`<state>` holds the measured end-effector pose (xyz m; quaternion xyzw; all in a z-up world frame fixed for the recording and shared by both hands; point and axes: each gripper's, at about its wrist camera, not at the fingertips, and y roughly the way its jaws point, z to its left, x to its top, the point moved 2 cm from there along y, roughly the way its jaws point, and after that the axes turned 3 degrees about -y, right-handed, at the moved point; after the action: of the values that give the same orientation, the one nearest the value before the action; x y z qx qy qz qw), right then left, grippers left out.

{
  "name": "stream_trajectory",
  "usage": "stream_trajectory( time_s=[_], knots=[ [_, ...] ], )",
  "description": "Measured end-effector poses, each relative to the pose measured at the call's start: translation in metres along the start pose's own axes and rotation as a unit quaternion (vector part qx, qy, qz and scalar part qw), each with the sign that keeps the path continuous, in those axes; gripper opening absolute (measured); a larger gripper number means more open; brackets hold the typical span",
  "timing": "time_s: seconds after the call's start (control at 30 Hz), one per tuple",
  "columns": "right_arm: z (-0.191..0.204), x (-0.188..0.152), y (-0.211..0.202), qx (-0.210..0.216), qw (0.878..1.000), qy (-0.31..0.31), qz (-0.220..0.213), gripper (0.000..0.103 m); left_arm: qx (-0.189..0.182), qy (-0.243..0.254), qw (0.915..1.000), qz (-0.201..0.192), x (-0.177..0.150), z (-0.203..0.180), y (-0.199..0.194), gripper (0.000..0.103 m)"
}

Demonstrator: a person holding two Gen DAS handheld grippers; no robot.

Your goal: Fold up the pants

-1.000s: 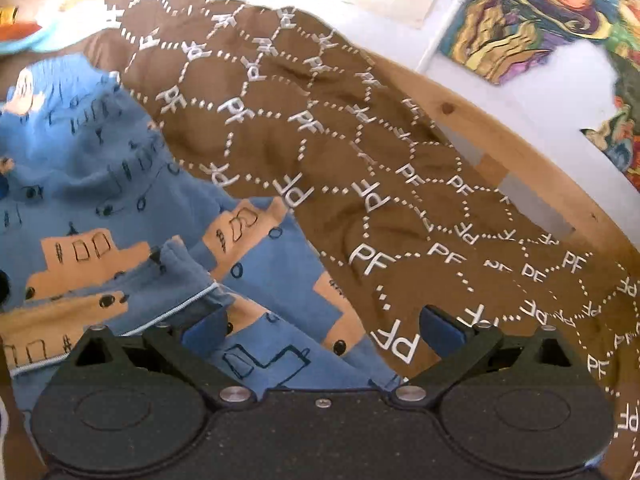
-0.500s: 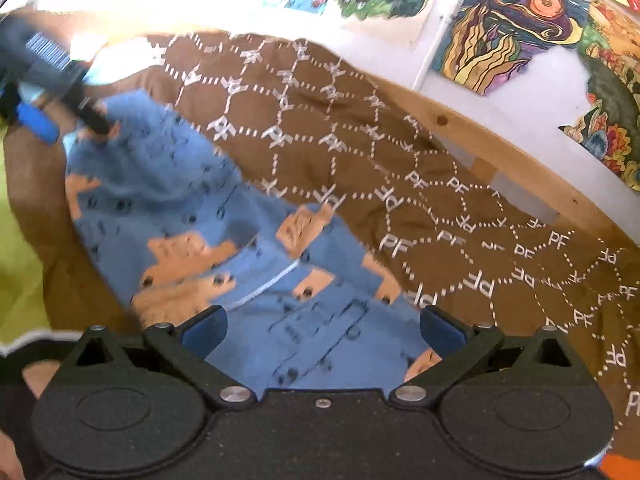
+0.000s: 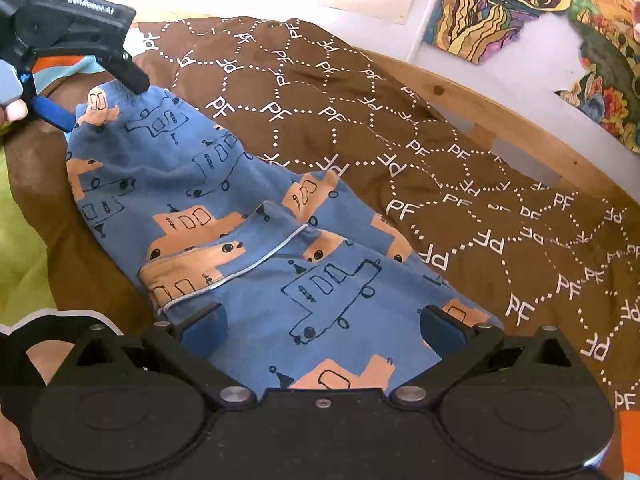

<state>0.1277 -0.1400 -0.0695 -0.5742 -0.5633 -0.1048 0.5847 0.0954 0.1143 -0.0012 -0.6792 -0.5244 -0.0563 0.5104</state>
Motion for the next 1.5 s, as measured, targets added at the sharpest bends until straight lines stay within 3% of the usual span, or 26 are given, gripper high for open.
stream_trajectory(
  time_s=[0.13, 0.33, 0.5, 0.6, 0.8, 0.9, 1.03, 1.1, 1.2, 1.33, 1.5],
  knots=[
    [-0.001, 0.001, 0.000, 0.001, 1.000, 0.001, -0.004, 0.102, -0.008, -0.050, 0.9987, 0.001, 0.007, 0.012, 0.006, 0.103],
    [-0.003, 0.002, 0.001, 0.001, 1.000, 0.009, -0.004, 0.102, 0.012, -0.057, 0.9983, 0.002, 0.010, 0.011, 0.011, 0.096],
    [0.000, 0.010, -0.002, -0.003, 1.000, 0.007, -0.022, 0.102, 0.069, -0.026, 0.9973, 0.001, 0.007, 0.001, 0.009, 0.075],
    [0.006, 0.007, 0.003, 0.005, 1.000, -0.003, -0.010, 0.102, 0.083, -0.028, 0.9962, -0.004, 0.005, 0.002, 0.006, 0.060],
    [0.006, 0.010, -0.003, 0.007, 1.000, 0.003, -0.028, 0.102, 0.049, -0.078, 0.9955, -0.023, 0.002, 0.023, 0.002, 0.033],
    [0.005, 0.013, -0.004, 0.007, 0.999, 0.006, -0.034, 0.102, 0.041, -0.082, 0.9954, -0.027, 0.000, 0.027, 0.002, 0.032],
    [0.008, 0.008, 0.001, 0.017, 1.000, 0.007, -0.026, 0.102, 0.048, -0.065, 0.9964, -0.025, 0.000, 0.023, 0.004, 0.030],
    [0.011, 0.005, 0.006, 0.019, 1.000, 0.002, -0.016, 0.102, 0.053, -0.051, 0.9969, -0.029, 0.001, 0.017, 0.002, 0.020],
    [0.012, 0.003, 0.008, 0.018, 1.000, 0.002, -0.010, 0.102, 0.055, -0.012, 0.9975, -0.043, 0.000, -0.001, -0.003, 0.016],
    [0.006, 0.007, -0.001, 0.002, 1.000, -0.012, -0.022, 0.102, 0.023, 0.055, 0.9957, -0.071, -0.003, -0.032, -0.019, 0.015],
    [-0.031, 0.012, -0.015, -0.030, 0.999, 0.013, -0.028, 0.102, -0.048, 0.174, 0.9784, -0.101, -0.017, -0.086, -0.044, 0.015]
  ],
)
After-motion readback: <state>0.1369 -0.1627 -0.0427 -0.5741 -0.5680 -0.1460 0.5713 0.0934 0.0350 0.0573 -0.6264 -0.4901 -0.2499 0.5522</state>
